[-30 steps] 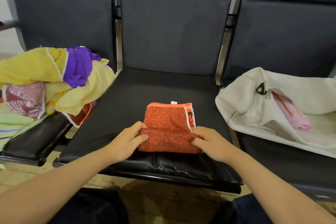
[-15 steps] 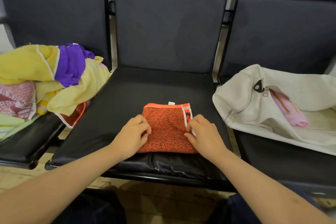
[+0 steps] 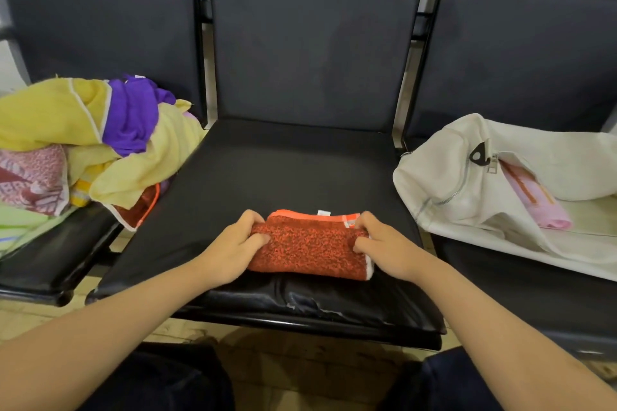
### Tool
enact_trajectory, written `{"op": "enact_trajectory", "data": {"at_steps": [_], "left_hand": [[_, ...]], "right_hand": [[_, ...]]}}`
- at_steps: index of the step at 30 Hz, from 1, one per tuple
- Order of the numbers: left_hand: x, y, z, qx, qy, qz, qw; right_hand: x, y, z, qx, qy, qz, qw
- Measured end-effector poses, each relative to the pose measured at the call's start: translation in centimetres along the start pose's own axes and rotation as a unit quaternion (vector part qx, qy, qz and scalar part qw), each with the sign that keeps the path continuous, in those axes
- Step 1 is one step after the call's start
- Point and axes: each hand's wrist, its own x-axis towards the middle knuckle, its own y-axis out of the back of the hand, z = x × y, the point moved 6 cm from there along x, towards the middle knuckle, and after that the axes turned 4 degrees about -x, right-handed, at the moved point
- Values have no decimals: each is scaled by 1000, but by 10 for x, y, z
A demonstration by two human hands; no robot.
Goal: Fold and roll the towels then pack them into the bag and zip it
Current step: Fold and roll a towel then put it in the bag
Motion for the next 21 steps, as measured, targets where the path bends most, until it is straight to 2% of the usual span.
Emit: {"op": "enact_trajectory", "data": {"at_steps": [3,6,7,9,10,12,15,17,19,21], "left_hand": [[5,-9,-2,46,40,6,998],[9,-8,-8,96,38,52,993],[10,-5,-7,116,8,75,990],[12,-2,2,163,-104,93,977],[12,-3,5,175,-149,72,971],[9,-5,5,177,-169,-8,970],[5,-7,-6,223,-139,-99,960],[5,-5,-10,218,-135,-87,963],[6,-2,-9,194,-132,-54,971],[6,1,-6,134,-103,-36,985]], "right_hand": [[2,-7,5,-6,-25,-23,999],[6,-6,9,-78,-19,10,997],[5,-2,8,-112,-15,41,993],[4,6,-2,-182,40,109,976],[4,5,-8,-213,86,114,967],[1,-1,-17,-242,140,78,957],[-2,-6,-14,-237,115,11,965],[-2,-10,-11,-283,116,-17,952],[0,-9,-9,-250,113,-9,962],[1,-4,-8,-146,96,-3,985]]}}
